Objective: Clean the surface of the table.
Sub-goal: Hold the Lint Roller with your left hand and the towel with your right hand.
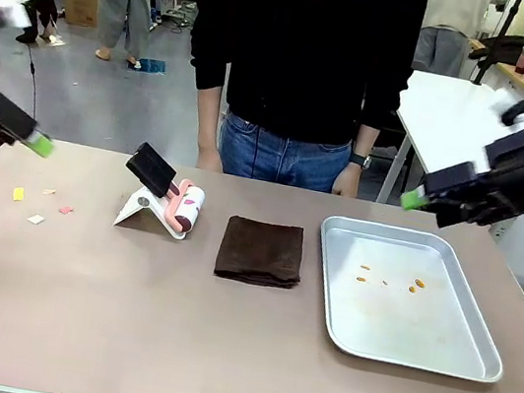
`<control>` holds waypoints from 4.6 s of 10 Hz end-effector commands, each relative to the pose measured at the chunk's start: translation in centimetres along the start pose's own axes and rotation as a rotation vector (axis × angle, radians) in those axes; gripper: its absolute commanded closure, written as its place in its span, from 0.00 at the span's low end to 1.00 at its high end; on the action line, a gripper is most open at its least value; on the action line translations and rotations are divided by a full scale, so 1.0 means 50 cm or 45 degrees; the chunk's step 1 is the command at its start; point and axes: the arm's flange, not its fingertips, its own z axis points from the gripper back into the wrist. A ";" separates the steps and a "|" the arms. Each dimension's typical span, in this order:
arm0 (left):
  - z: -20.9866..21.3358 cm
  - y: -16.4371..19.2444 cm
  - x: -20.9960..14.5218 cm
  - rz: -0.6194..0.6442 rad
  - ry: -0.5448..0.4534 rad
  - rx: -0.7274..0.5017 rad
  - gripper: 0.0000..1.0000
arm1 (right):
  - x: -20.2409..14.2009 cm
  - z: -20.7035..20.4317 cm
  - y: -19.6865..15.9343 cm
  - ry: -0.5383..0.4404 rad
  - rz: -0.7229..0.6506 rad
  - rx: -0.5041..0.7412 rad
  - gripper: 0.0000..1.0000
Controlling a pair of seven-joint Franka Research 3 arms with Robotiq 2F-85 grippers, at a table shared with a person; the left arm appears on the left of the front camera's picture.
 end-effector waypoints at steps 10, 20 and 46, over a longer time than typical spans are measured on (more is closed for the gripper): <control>0.044 0.220 -0.270 0.809 -0.741 -0.491 0.00 | -0.170 0.258 -0.494 -0.480 -0.669 0.540 0.00; 0.105 0.271 -0.173 0.616 -0.532 -0.563 0.00 | -0.078 0.204 -0.347 -0.336 -0.443 0.188 0.00; -0.409 0.146 0.290 0.430 0.237 -0.194 0.00 | 0.160 -0.628 0.107 0.697 -0.294 -0.483 0.00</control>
